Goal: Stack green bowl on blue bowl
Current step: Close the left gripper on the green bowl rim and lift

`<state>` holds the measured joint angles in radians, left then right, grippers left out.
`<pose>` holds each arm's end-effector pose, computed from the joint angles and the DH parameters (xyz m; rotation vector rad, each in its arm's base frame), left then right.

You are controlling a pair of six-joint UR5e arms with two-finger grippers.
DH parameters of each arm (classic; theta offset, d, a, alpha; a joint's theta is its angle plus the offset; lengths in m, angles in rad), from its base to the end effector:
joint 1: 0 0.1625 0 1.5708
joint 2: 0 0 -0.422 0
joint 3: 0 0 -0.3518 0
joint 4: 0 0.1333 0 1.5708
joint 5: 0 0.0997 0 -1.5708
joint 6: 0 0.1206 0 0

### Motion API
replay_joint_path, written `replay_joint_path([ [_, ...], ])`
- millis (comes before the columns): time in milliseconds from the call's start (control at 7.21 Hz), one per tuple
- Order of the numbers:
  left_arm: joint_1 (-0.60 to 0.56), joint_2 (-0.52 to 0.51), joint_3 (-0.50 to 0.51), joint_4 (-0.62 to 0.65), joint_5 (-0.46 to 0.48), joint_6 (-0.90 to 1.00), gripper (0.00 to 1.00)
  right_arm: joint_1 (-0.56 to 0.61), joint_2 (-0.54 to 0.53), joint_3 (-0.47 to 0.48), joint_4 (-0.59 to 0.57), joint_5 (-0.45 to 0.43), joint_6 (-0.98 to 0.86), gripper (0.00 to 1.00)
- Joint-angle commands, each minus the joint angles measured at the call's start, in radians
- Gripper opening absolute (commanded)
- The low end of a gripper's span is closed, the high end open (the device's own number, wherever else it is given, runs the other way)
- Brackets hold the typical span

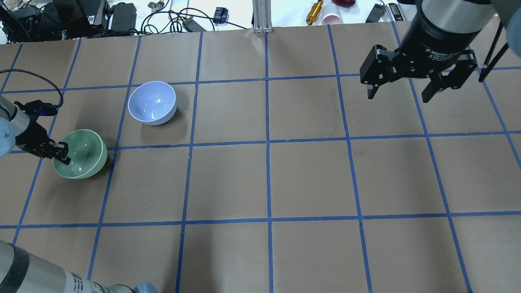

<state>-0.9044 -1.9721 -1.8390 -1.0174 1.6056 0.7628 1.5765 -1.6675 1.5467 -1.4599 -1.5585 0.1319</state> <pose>0.2235 -0.4931 0.2014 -0.1519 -3.0833 -0.1707 0.1371 -0.4086 0.5053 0.1972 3.1224 -0.0141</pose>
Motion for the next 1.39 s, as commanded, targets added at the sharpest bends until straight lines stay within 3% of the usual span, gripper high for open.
replay_joint_path([
  [0, 0.004, 0.013, 0.000, -0.019, 0.000, -0.011, 0.00, 0.000, 0.000, 0.000, 0.001, 0.000, 0.000, 1.00],
  [693, -0.004, 0.081, 0.095, -0.261, -0.071, -0.042, 0.00, 0.000, 0.000, 0.000, 0.000, 0.000, 0.000, 1.00],
  [1248, -0.007, 0.104, 0.118, -0.288, -0.073, -0.049, 0.00, 0.000, 0.000, 0.001, 0.000, 0.000, 0.000, 1.00],
])
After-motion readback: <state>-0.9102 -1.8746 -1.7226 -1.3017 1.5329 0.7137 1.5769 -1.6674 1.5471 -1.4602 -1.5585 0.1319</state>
